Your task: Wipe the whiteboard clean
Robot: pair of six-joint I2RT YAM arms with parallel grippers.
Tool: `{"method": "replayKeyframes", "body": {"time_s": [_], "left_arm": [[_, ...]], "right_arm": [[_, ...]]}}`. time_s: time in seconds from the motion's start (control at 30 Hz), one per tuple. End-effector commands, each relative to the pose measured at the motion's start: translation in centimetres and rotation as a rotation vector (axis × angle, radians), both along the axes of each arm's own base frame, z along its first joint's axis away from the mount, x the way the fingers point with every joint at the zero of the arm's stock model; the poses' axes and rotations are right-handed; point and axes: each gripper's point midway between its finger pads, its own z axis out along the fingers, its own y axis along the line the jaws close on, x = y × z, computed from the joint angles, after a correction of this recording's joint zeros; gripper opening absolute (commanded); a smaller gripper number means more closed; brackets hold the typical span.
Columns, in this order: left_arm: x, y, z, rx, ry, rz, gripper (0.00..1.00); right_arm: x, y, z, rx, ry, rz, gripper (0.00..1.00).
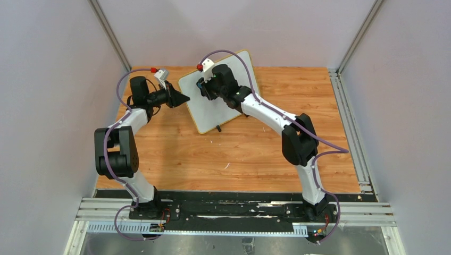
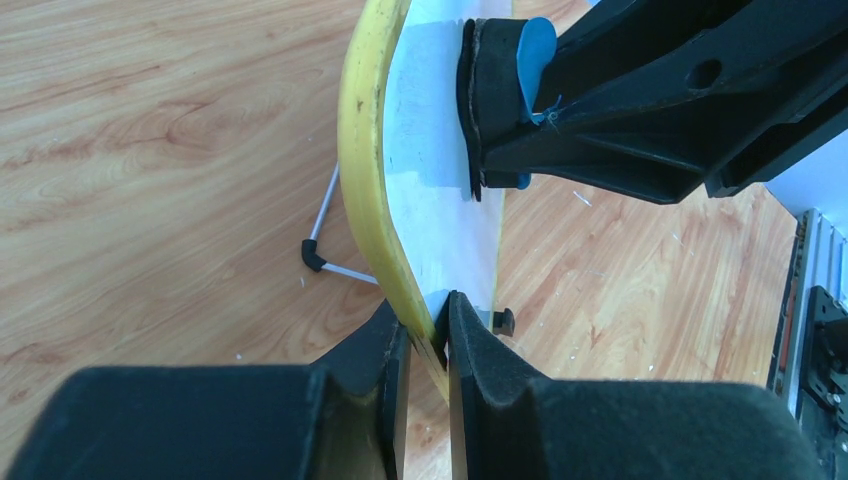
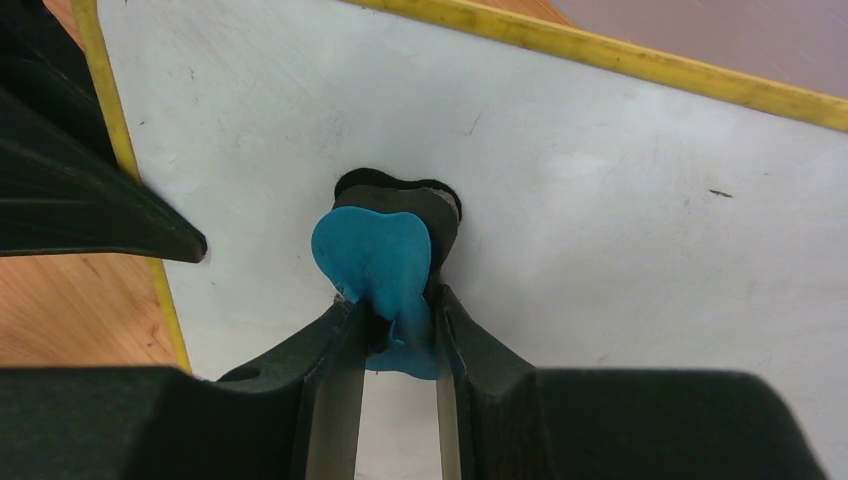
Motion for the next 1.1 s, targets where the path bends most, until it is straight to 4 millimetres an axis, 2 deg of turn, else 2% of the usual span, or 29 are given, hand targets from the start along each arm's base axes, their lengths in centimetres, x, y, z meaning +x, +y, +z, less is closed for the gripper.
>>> {"method": "replayKeyframes", "body": {"time_s": [0.0, 0.23, 0.47, 0.63, 0.83, 1.07], "left_arm": [[-0.1, 0.4, -1.8, 0.067, 0.002, 0.018, 0.0], [-0.2, 0.4, -1.6, 0.071, -0.006, 0.019, 0.0], [-0.2, 0.4, -1.8, 0.069, 0.0, 0.019, 0.0], [-0.3, 0.5, -1.9, 0.078, 0.002, 0.018, 0.0], [-0.2, 0.4, -1.9, 0.078, 0.003, 0.018, 0.0], [-0.1, 0.4, -1.5, 0.075, -0.004, 0.02, 0.0]], "right_arm": [[1.9, -0.9, -0.8, -0.031, -0.013, -0.04, 0.01], [4.3, -4.5, -1.2, -0.042, 0.0, -0.116, 0.01], [5.4, -8.3, -0.6, -0.044, -0.007, -0.175, 0.01], [5.8, -10.9, -1.3, -0.057, 0.001, -0.214, 0.01], [5.0, -10.7, -2.2, -0.037, 0.031, -0.197, 0.01], [2.4, -7.7, -3.7, -0.032, 0.053, -0.13, 0.01]]}}
